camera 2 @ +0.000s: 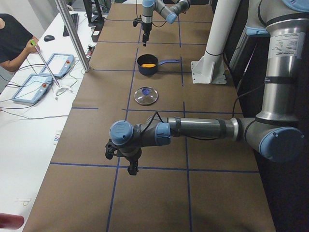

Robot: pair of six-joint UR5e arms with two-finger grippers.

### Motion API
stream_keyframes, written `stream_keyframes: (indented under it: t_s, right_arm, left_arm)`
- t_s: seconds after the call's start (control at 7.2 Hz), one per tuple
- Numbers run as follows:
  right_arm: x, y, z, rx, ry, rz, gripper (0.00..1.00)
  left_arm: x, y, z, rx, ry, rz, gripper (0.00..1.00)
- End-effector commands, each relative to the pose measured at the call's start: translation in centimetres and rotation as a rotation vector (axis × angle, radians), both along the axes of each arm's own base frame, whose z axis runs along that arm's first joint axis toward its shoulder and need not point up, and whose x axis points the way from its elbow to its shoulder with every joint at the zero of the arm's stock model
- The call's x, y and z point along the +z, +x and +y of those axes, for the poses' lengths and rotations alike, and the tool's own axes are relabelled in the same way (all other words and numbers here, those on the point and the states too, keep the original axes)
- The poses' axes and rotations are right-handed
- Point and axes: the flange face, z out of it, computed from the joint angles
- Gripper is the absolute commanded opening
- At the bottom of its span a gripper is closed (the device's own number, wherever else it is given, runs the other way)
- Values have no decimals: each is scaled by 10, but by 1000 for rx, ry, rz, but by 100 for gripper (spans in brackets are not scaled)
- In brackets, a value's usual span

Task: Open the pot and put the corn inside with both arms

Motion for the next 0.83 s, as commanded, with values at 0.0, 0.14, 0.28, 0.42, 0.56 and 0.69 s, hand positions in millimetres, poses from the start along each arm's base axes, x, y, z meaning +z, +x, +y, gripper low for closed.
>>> stream_keyframes:
  t_s: [0.0,0.14,0.28,0.42,0.56,0.69]
  right_arm:
    - [41,82,-31,-44,32,-9,100]
    - [71,122,-45,-69,42,-1,100]
    - [105,162,-56,-89,68,24,100]
    - [141,207,-61,-123,91,36,100]
    - [178,248,-63,-150,113,54,100]
    - [217,285,-66,-167,115,76,100]
  left_arm:
    - [12,0,14,1,46,-3,100]
    - [8,-1,12,3,61,-23,100]
    - [-1,-4,6,7,84,-69,100]
    - [-5,-4,5,7,90,-69,100]
    - [-2,-3,8,8,79,-60,100]
    - [-1,-4,9,6,73,-59,100]
